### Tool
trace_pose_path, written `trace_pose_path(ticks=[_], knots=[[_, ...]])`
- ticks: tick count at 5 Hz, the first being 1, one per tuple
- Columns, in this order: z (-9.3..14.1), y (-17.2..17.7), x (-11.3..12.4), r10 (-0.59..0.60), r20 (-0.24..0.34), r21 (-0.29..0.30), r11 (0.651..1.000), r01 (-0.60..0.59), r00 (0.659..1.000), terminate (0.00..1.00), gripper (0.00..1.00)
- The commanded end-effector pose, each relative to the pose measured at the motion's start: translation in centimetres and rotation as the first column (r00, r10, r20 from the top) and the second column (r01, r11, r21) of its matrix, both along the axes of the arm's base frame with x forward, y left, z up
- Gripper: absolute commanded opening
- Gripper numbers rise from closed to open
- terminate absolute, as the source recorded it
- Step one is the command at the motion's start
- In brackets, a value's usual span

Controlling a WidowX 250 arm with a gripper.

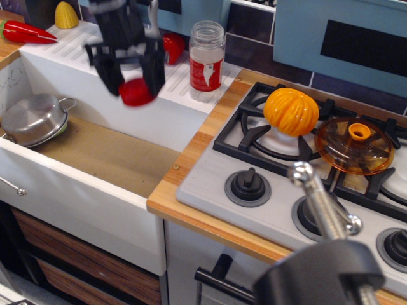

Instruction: Put cap on container

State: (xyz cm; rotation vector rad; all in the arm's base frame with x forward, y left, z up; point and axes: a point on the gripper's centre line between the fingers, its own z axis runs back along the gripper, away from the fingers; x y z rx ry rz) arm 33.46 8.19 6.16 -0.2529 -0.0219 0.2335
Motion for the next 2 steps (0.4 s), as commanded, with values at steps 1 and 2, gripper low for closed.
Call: trace_pose_path(ticks=[1,2], knots=[[9.3,-0.4,1.7,0.166,0.041,-0.042,0.985,-0.165,0.985,0.0,0.0],[9.0,-0.8,4.0,0.237,0.066,-0.035,0.971,-0.235,0.969,0.0,0.0]])
